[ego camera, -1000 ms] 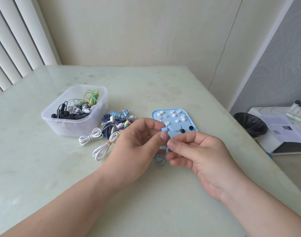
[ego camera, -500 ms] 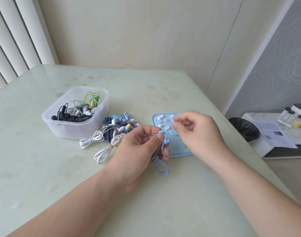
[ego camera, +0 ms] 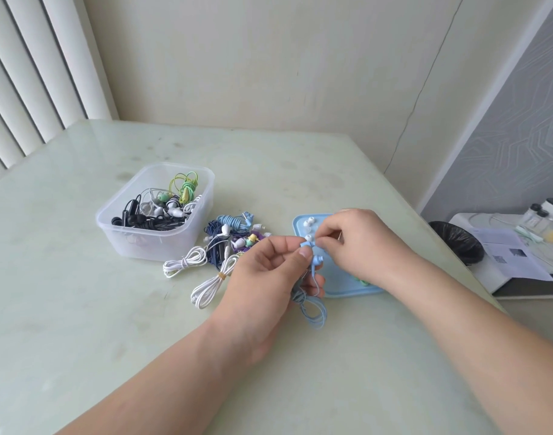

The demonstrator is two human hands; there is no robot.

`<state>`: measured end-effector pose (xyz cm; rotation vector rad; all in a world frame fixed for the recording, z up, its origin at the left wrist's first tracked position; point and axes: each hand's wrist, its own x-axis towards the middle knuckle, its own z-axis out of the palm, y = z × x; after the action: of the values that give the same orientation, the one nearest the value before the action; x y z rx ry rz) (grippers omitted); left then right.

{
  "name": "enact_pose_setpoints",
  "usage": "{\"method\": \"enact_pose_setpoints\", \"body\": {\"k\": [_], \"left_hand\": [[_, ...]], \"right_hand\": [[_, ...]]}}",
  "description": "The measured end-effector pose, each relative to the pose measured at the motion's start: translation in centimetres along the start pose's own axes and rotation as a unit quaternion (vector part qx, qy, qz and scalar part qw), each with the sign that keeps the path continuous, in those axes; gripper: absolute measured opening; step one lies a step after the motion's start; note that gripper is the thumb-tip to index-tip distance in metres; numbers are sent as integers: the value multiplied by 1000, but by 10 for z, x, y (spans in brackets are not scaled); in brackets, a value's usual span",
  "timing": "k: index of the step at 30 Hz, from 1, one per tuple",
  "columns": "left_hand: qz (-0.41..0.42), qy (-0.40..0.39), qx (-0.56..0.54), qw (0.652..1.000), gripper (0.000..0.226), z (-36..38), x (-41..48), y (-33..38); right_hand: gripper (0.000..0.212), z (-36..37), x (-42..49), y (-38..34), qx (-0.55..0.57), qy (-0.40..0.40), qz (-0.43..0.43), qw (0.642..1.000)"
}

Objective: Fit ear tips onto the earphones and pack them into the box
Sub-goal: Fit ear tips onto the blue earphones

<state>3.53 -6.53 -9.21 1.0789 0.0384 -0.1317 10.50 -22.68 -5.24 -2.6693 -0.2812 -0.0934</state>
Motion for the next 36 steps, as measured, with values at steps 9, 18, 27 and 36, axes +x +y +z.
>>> {"method": "enact_pose_setpoints", "body": {"k": [9, 18, 27, 36], "left_hand": [[-2, -20, 33, 999, 21, 1, -2, -3], [37, -54, 109, 992, 7, 4, -7, -4], [54, -45, 135, 988, 7, 5, -8, -5], [64, -34, 146, 987, 4, 7, -9, -6]], "right_hand": [[31, -1, -76, -6, 603, 14, 212, 769], [26, 10, -83, -1, 649, 23, 187, 737], [22, 10, -84, 1, 645, 0, 167, 746], [20, 13, -85, 1, 637, 1, 151, 756]]}}
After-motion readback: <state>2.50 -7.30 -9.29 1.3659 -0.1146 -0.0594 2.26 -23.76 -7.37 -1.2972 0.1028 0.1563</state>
